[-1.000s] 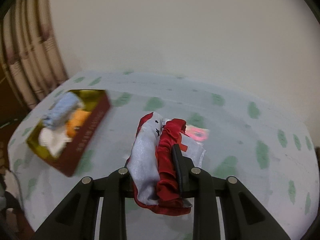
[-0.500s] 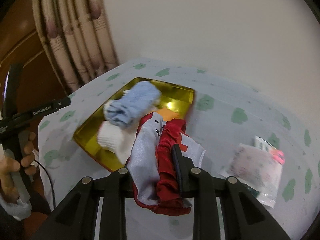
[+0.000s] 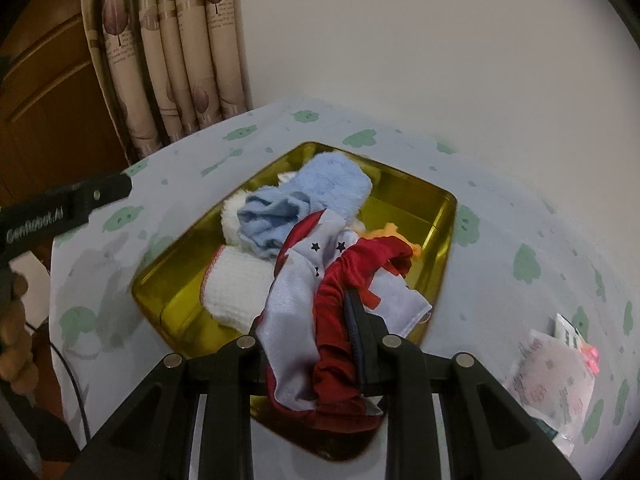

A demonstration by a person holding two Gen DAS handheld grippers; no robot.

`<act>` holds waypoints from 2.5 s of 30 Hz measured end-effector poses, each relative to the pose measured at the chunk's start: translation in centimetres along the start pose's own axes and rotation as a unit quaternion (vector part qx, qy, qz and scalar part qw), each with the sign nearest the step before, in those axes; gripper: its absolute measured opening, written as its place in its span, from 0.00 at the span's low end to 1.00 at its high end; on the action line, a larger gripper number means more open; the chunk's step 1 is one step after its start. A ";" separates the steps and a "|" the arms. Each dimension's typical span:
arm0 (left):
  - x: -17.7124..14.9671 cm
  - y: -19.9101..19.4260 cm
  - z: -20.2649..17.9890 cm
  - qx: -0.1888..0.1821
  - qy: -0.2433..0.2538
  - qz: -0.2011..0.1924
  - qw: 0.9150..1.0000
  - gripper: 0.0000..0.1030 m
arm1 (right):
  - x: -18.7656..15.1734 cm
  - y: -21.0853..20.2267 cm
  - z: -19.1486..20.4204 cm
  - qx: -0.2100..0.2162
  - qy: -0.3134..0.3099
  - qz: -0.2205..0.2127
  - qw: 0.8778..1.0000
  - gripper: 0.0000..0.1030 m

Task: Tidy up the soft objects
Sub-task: 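Lower the star-print cloth into the tin and open the right gripper, then move the right gripper to the pink-ribboned wet-wipe pack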

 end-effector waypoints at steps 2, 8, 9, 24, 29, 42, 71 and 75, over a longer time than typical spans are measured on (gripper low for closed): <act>0.1 0.0 0.1 -0.002 -0.001 0.001 1.000 0.52 | 0.3 0.3 0.2 0.003 -0.001 -0.002 1.000 0.23; 0.1 0.0 0.0 -0.002 -0.002 0.001 1.000 0.52 | 0.2 0.5 1.2 0.008 -0.011 0.003 1.000 0.30; 0.1 0.1 0.1 -0.001 -0.002 0.001 1.000 0.52 | 0.1 0.3 1.3 0.008 -0.011 0.002 1.000 0.33; 0.2 0.1 -0.2 -0.001 0.002 0.000 1.000 0.52 | 0.3 -2.9 1.4 0.008 -0.006 -0.024 1.000 0.75; 0.2 0.1 -0.3 -0.001 0.003 0.000 1.000 0.52 | 0.5 -3.9 0.8 0.010 0.008 -0.032 0.999 0.77; 0.2 0.1 -0.4 -0.001 0.003 -0.002 1.000 0.52 | 0.8 -6.1 -0.6 0.025 0.035 -0.060 0.997 0.81; -0.1 -0.2 -1.1 0.007 0.024 -0.008 1.000 0.52 | -17.3 -8.0 -21.8 -0.175 0.222 0.068 0.957 0.82; -0.1 -0.2 -1.2 0.007 0.029 -0.008 1.000 0.52 | -16.7 -6.6 -21.6 -0.170 0.210 0.074 0.960 0.82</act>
Point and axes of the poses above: each gripper's, at about its wrist camera, not at the fingertips, and y roughly the way its jaws point, z to its left, x to its top, the point moved 1 cm from there along y, roughly the way its jaws point, and after that the axes turned 12 degrees about -y, right-handed, at the moved point
